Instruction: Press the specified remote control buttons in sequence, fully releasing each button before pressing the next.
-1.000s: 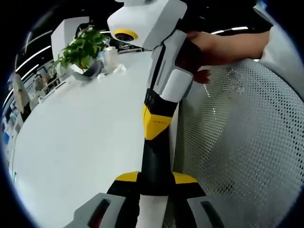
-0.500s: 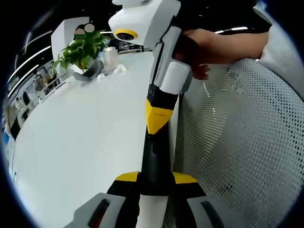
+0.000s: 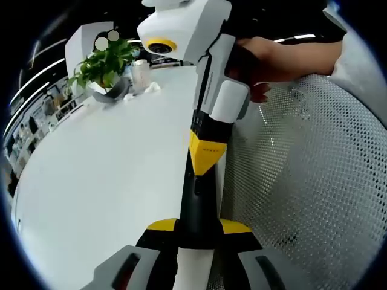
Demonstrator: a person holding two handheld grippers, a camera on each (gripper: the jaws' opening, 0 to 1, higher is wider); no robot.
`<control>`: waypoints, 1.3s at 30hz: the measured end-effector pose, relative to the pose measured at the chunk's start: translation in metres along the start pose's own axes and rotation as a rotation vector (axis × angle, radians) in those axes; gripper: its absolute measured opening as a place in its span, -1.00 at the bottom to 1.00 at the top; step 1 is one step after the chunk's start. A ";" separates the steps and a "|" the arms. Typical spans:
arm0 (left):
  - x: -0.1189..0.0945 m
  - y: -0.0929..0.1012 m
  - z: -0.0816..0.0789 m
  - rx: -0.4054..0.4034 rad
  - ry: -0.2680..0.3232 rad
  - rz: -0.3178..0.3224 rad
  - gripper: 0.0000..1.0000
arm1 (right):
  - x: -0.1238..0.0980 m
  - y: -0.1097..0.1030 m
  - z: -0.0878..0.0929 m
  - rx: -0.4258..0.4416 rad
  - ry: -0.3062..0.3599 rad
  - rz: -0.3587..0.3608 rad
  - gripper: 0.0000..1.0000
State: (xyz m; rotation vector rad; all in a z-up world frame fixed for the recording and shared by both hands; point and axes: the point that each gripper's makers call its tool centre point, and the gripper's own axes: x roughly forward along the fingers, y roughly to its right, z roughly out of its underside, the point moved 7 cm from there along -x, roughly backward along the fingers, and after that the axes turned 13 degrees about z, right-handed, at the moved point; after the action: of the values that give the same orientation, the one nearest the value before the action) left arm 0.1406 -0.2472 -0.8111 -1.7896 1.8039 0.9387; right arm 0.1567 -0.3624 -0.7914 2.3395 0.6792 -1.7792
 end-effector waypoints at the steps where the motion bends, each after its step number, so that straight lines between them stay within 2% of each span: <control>1: 0.000 0.000 0.000 0.000 0.000 0.000 -0.52 | 0.000 0.000 0.000 0.003 -0.001 -0.001 -1.00; 10: 0.000 0.000 0.000 0.002 0.002 0.000 -0.52 | 0.001 -0.002 0.001 -0.045 0.016 0.019 -1.00; 20: 0.000 0.000 0.001 0.004 0.002 0.000 -0.52 | 0.001 -0.001 0.000 -0.031 0.012 0.011 -1.00; 33: -0.001 0.000 0.000 0.003 0.002 -0.001 -0.52 | 0.002 0.002 0.001 0.033 0.001 -0.028 -1.00; 37: -0.001 0.000 0.001 0.003 0.003 -0.001 -0.52 | 0.002 0.006 0.002 0.088 -0.002 -0.064 -1.00; 39: -0.001 0.000 0.001 0.003 0.004 -0.001 -0.52 | 0.002 0.005 0.001 0.089 -0.003 -0.065 -1.00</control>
State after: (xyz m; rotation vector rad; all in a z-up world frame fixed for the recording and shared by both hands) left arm 0.1403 -0.2462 -0.8111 -1.7918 1.8060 0.9324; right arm 0.1581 -0.3672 -0.7946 2.3967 0.6975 -1.8771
